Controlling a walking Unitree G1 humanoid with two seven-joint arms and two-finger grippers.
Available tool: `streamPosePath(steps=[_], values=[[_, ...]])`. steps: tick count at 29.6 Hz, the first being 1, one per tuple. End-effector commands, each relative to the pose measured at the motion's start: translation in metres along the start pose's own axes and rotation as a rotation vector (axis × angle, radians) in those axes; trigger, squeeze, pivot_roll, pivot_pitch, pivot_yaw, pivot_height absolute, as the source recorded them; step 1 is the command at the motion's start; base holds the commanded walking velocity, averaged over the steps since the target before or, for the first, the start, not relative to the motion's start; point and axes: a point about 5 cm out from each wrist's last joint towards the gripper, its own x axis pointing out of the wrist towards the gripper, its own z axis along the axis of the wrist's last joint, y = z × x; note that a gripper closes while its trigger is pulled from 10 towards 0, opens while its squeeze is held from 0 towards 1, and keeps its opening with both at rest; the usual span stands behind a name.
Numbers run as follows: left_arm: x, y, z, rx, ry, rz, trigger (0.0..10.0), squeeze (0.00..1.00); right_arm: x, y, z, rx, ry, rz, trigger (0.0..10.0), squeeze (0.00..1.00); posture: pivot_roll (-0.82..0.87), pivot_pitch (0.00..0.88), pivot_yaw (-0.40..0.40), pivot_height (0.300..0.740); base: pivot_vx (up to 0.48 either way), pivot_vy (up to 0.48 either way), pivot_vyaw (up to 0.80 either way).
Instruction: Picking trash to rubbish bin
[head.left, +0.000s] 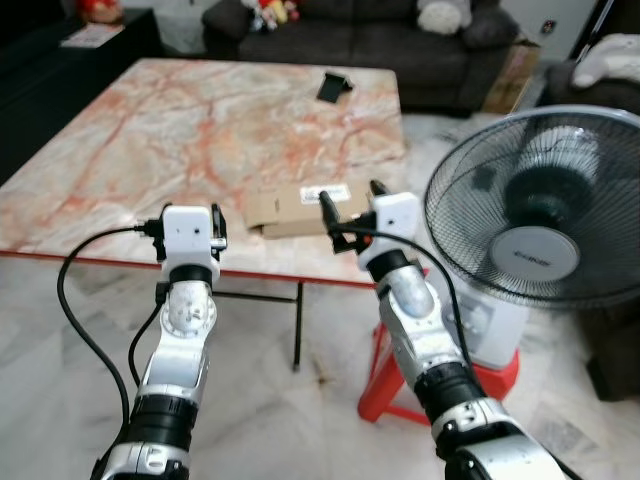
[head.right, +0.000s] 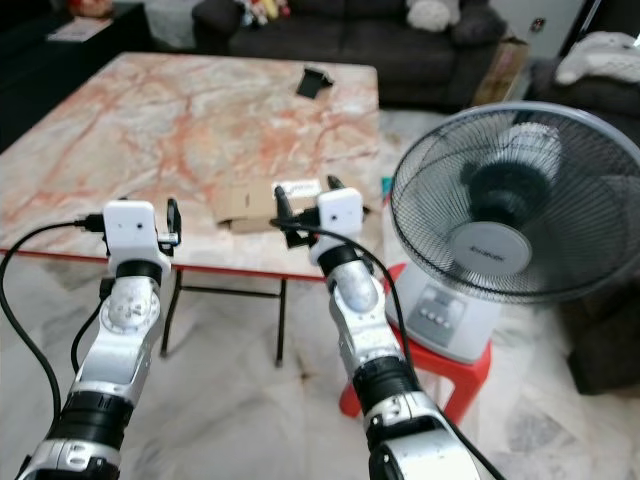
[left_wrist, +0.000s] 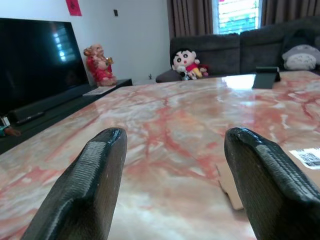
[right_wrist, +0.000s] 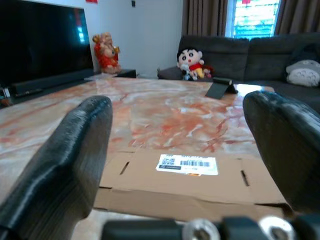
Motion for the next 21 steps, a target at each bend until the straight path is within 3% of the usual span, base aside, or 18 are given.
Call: streamPosePath(steps=[1, 21], values=[[0.0020, 0.0061, 0.0012, 0.008, -0.003, 0.016, 10.0, 0.00, 0.0040, 0.0081, 0.0039, -0.005, -0.011, 0.028, 10.0, 0.00, 0.10, 0.096, -0.030, 0.740, 0.277, 0.000, 0.00], [0.0029, 0.0057, 0.0018, 0.008, 0.003, 0.007, 10.0, 0.00, 0.0033, 0.0131, 0.0028, -0.008, -0.012, 0.044, 10.0, 0.00, 0.11, 0.102, -0.020, 0.740, 0.271, 0.000, 0.05]])
